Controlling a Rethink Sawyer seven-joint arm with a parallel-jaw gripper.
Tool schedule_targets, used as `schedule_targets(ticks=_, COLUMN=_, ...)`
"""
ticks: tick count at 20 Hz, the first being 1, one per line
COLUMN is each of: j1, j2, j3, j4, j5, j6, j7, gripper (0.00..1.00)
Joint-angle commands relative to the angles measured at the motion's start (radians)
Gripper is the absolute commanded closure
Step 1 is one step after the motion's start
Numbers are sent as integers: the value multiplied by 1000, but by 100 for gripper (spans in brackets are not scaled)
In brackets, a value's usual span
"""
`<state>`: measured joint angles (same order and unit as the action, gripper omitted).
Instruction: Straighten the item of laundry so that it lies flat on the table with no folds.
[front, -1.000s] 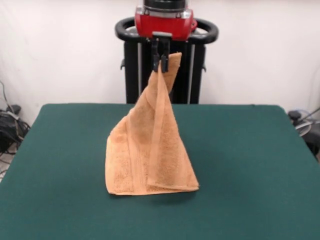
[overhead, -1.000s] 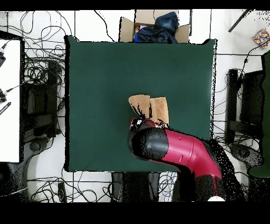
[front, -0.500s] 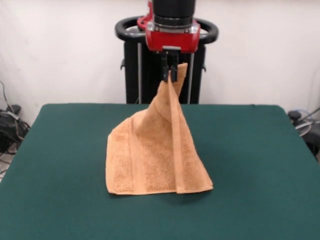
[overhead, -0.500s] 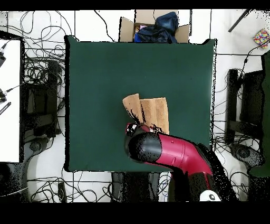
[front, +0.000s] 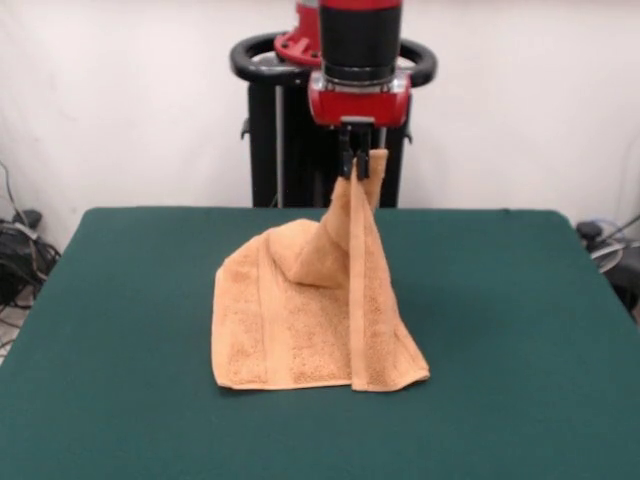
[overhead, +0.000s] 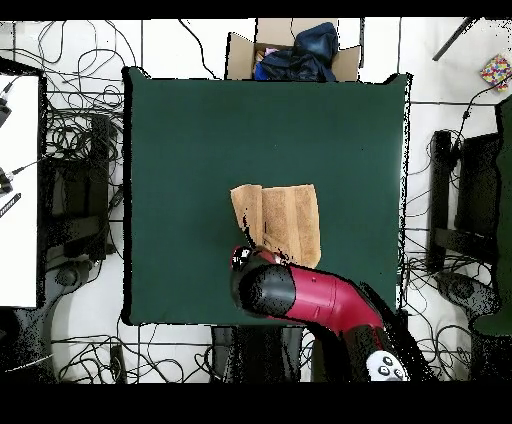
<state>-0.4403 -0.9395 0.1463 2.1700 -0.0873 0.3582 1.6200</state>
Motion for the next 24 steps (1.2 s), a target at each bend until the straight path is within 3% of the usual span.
schedule_targets(ticks=1, j1=-13, j2=99, j3=56, j4=86, j5=-10, j6=-99, j7=138, gripper=100)
schedule_targets(ticks=15, j1=-20, j2=172, j3=42, j4=191, j5=1, j6=-218, j7=185, gripper=100)
schedule_targets(ticks=24, j1=6, j2=90, j3=109, j4=259, j5=111, j6=-154, j7=245, gripper=100)
